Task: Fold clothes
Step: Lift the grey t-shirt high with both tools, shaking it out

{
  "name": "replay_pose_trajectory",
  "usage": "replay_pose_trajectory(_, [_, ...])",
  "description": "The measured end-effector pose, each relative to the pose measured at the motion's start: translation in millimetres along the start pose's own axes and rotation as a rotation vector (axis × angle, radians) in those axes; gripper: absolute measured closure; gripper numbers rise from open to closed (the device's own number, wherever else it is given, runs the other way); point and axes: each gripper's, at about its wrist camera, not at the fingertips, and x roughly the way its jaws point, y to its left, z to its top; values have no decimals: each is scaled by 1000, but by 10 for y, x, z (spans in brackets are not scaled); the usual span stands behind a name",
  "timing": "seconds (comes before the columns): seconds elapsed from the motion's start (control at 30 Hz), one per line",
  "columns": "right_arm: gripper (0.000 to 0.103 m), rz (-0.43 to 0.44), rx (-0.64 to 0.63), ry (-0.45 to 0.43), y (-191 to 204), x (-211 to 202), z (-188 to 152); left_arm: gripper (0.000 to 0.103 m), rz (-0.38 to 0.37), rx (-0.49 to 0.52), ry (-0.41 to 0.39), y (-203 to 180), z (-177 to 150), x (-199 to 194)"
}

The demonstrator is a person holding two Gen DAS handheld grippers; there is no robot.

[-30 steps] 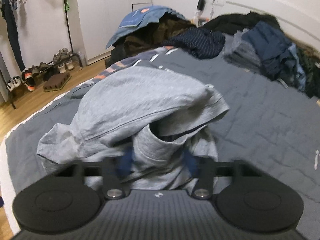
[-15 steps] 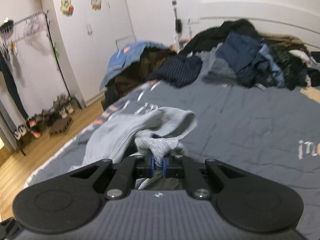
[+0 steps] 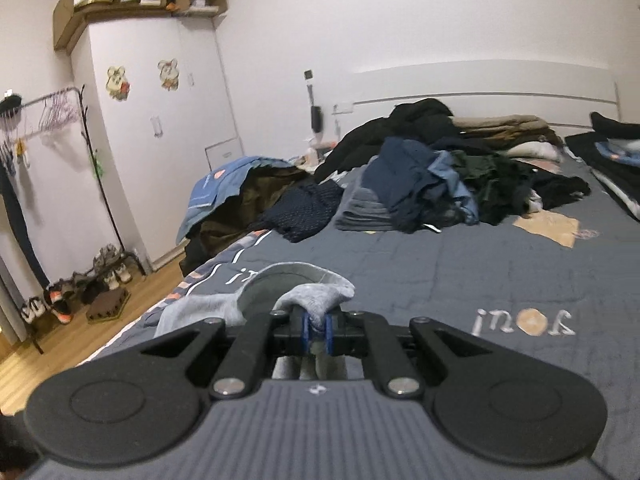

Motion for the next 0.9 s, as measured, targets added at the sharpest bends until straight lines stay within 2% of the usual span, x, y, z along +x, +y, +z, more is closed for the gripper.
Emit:
replay_pose_trajectory(0.1, [96,-5,23,-9,-191,-123,-153,0,-22,92,-81,-237,-70,-12])
replay_pose_trajectory(0.2, [96,-9,41,-8,-363,-170,-347,1,-25,188,-104,-514,-209,70])
replay_pose_trajectory(0.3, [96,4,83,2,-529,-151,-543,1,-34,281,-164,-825,-388,102])
replay_pose_trajectory(0.4, [96,9,113,10,-675,-111,-704,1,-101,340,-125,-1051,-504,225])
replay_pose_trajectory(0.43, [96,9,120,13,-720,-97,-756,2,-98,382,-123,-1132,-547,270])
replay_pose_trajectory(0.53, [96,6,126,39,-802,-41,-861,9,-65,480,-127,-1319,-627,420])
replay_pose_trajectory(0.57, [96,8,121,42,-813,-37,-890,15,-53,508,-131,-1372,-644,472])
replay_pose_trajectory(0.6, [96,9,118,44,-816,-35,-909,29,-63,523,-135,-1413,-640,516])
replay_pose_trajectory(0.63, [96,13,122,45,-825,-35,-918,34,-73,537,-139,-1454,-635,561])
replay_pose_trajectory(0.8, [96,34,121,45,-829,-111,-947,31,-118,638,-172,-1706,-695,743])
replay_pose_trajectory(0.9, [96,50,118,45,-833,-148,-966,36,-140,732,-173,-1899,-841,789])
